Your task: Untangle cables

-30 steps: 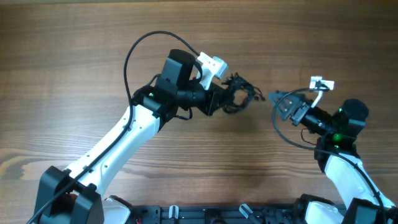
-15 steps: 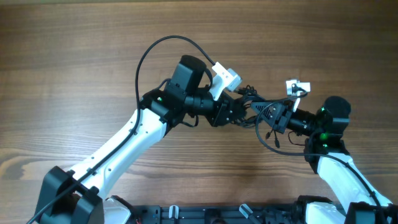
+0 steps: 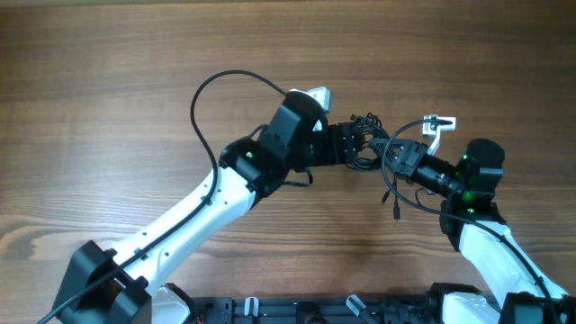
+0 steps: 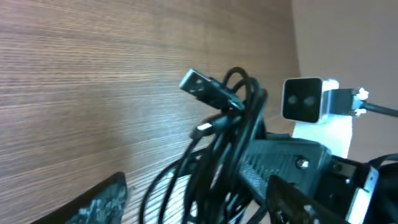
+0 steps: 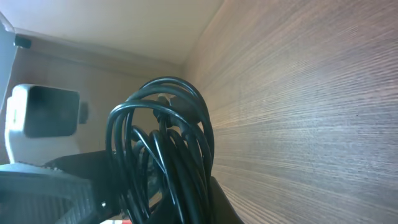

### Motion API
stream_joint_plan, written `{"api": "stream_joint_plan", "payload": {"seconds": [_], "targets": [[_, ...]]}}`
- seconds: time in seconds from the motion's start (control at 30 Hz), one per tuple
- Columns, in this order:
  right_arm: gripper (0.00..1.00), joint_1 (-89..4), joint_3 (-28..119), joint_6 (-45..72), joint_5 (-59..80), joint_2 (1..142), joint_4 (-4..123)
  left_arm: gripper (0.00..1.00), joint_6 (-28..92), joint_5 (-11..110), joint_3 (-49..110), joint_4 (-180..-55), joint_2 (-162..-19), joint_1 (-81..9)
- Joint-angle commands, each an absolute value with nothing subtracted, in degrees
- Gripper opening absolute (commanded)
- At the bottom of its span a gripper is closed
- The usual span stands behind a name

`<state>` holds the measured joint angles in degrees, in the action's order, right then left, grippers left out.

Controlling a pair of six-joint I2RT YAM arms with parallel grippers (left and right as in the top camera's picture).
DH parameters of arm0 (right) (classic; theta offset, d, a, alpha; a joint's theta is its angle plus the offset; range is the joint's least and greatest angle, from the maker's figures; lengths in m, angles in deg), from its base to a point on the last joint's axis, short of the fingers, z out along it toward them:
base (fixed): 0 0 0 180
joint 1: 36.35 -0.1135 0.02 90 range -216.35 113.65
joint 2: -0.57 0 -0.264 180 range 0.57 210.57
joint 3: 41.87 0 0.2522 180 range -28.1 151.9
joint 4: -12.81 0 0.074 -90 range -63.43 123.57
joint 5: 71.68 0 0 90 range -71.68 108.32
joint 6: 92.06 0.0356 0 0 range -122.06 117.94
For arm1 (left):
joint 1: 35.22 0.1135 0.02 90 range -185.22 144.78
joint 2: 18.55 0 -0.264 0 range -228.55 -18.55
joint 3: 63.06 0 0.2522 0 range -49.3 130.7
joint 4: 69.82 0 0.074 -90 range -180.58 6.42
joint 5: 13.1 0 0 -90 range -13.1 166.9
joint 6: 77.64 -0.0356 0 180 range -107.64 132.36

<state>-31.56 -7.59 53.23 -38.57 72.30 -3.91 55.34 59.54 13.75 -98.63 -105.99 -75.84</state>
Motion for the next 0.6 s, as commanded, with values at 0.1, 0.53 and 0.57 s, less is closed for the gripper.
{"api": "stream_joint_plan", "payload": {"seconds": [0.1, 0.53, 0.57], "targets": [[0.04, -31.7, -7.2, 52.5, -41.6, 71.6, -4.2, 0.39, 56.3, 66.1, 13.9, -98.4, -106.0, -77.5], [0.06, -31.7, -7.2, 51.9, -42.2, 71.6, -4.2, 0.14, 56.1, 66.1, 13.9, -97.6, -111.0, -79.8], [0.1, -31.7, -7.2, 51.9, -42.2, 71.6, -4.2, 0.04, 56.1, 66.1, 13.9, -97.5, -111.0, -79.7]]}}
